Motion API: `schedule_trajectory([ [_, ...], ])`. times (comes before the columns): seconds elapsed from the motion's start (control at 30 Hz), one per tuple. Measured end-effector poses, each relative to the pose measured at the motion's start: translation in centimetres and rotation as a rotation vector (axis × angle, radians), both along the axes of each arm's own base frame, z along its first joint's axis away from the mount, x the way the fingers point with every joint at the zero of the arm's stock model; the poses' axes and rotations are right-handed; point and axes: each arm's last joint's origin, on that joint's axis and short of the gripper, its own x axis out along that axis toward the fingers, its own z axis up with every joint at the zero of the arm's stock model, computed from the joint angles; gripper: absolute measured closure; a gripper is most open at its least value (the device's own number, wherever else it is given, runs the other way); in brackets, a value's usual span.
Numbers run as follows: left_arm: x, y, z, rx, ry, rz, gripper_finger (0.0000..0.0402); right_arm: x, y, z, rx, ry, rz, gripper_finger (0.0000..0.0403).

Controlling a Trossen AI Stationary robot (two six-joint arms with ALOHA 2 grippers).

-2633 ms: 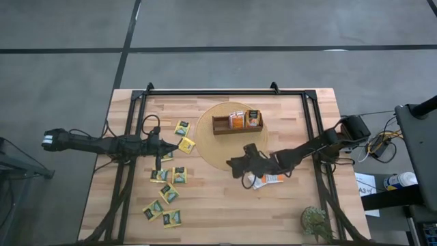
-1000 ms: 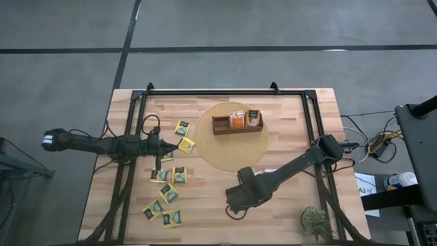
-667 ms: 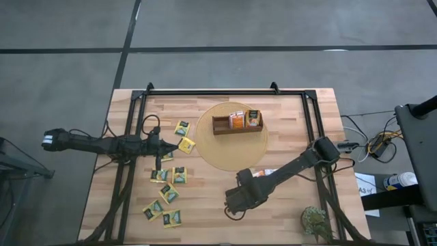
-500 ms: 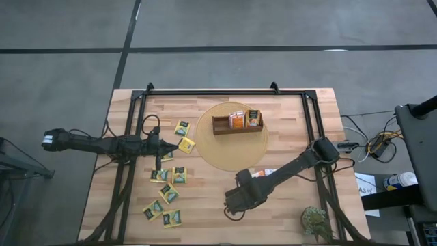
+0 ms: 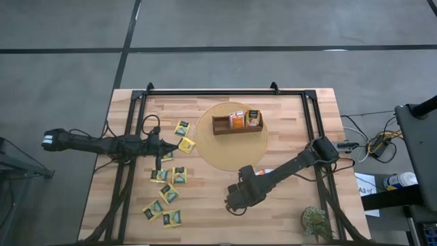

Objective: Pick & Place Tea
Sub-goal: Put the white tea bag into the middle section of the wooden organizer

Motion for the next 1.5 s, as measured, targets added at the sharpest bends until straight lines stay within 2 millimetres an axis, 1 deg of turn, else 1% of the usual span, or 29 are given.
schedule_trajectory([
  [0.2, 0.0, 0.0, 0.0, 0.0, 0.0, 0.0, 0.0402, -0.6, -0.4, -1.1, -0.014, 0.041, -0.014, 0.0258],
  [0.47, 0.0, 0.0, 0.0, 0.0, 0.0, 0.0, 0.0402, -0.7, -1.0, -1.8, -0.004, 0.06, -0.031, 0.0278],
  [0.63, 0.0, 0.0, 0.0, 0.0, 0.0, 0.0, 0.0402, -0.9, -1.4, -3.3, 0.01, 0.056, -0.023, 0.0285],
  [0.73, 0.0, 0.0, 0.0, 0.0, 0.0, -0.001, 0.0402, -1.1, -1.9, -4.5, 0.019, 0.057, -0.036, 0.0288],
  [0.8, 0.0, 0.0, 0.0, 0.0, 0.0, 0.0, 0.0402, -1.3, -2.4, -5.0, 0.054, 0.066, -0.05, 0.0292],
  [0.97, 0.0, 0.0, 0.0, 0.0, 0.0, -0.001, 0.0402, -1.4, -3.3, -6.0, 0.101, 0.087, 0.005, 0.0309],
  [1.07, 0.0, 0.0, 0.0, 0.0, 0.0, 0.0, 0.0402, -1.3, -3.4, -6.0, 0.112, 0.09, 0.037, 0.0334],
  [1.2, 0.0, 0.0, 0.0, 0.0, 0.0, 0.0, 0.0402, -1.1, -3.3, -5.9, 0.116, 0.082, 0.043, 0.0383],
  [1.37, 0.0, 0.0, 0.0, 0.0, 0.0, 0.0, 0.0402, -1.0, -3.3, -5.8, 0.116, 0.085, 0.048, 0.0393],
  [1.5, 0.0, 0.0, 0.0, 0.0, 0.0, 0.0, 0.0402, -0.6, -3.2, -5.1, 0.096, 0.081, 0.115, 0.0394],
])
